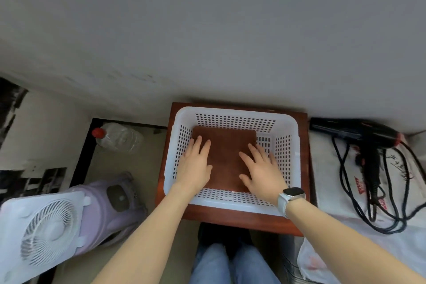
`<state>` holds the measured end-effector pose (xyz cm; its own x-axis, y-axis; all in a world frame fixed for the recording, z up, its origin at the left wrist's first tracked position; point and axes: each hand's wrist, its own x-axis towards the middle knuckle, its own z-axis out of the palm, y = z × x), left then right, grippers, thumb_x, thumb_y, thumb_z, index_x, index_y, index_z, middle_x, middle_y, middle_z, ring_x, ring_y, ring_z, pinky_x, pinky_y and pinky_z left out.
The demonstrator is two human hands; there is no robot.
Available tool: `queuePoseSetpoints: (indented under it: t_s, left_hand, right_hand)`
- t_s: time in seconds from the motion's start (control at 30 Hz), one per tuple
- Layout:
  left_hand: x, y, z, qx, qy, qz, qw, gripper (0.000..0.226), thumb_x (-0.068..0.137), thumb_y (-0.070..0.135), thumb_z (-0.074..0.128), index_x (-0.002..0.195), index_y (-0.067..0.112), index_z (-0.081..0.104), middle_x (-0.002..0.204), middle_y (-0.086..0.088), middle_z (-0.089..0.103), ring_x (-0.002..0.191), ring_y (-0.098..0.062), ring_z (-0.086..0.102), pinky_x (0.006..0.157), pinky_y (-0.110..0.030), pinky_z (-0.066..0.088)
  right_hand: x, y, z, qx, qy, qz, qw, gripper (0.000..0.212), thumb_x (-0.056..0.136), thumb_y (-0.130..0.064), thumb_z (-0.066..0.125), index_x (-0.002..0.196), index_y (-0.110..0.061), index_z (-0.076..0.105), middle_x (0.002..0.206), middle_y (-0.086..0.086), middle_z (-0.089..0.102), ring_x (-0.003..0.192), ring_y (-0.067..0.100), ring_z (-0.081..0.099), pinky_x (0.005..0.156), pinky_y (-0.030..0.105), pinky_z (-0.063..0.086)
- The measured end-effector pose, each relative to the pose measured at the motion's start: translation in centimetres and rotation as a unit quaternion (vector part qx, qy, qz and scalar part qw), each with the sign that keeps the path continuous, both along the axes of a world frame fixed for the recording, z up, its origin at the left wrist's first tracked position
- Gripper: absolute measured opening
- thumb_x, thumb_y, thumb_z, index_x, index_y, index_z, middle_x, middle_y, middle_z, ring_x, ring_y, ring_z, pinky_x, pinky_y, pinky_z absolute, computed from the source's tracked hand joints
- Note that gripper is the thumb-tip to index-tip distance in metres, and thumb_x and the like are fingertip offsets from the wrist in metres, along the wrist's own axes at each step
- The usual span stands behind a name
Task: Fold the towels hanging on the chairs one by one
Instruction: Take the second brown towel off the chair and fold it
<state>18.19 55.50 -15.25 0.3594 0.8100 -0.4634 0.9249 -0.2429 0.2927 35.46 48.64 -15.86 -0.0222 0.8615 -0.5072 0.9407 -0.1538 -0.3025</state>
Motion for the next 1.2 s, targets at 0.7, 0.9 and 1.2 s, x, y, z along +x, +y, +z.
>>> queuePoseSetpoints:
  t_s: [0.7, 0.9, 1.2]
  left_hand:
    - [-30.8, -29.6, 20.1, 0.270, -0.080, 0.473, 0.835, 0.052, 0.084, 0.038, 0.040, 0.121, 0.006, 0.056, 0.125, -0.012, 0.057, 0.118, -0.028, 0.051, 0.100, -0.032, 0.036]
    - [-38.9, -54.7, 20.6, 0.301, -0.014, 0.636, 0.710, 0.034, 0.089, 0.017, 0.054, 0.122, 0.008, 0.055, 0.124, -0.010, 0.057, 0.116, -0.028, 0.051, 0.099, -0.033, 0.036]
    - [-43.3, -82.6, 20.0, 0.300, 0.046, 0.825, 0.476, 0.032, 0.086, 0.016, 0.055, 0.116, 0.005, 0.060, 0.114, -0.017, 0.061, 0.110, -0.033, 0.055, 0.095, -0.036, 0.042]
  right_hand:
    - [-29.6, -10.9, 19.8, 0.209, 0.202, 0.308, 0.906, 0.031, 0.093, -0.020, 0.044, 0.119, -0.013, 0.057, 0.114, 0.008, 0.059, 0.112, 0.028, 0.050, 0.092, 0.037, 0.042]
    - [-43.7, -29.1, 20.5, 0.124, 0.246, 0.485, 0.830, 0.037, 0.087, -0.026, 0.039, 0.111, -0.007, 0.059, 0.111, 0.015, 0.060, 0.107, 0.033, 0.052, 0.094, 0.036, 0.041]
    - [-60.3, -54.5, 20.9, 0.039, 0.249, 0.702, 0.666, 0.028, 0.093, -0.020, 0.043, 0.113, -0.017, 0.061, 0.121, 0.005, 0.062, 0.112, 0.025, 0.056, 0.093, 0.033, 0.045]
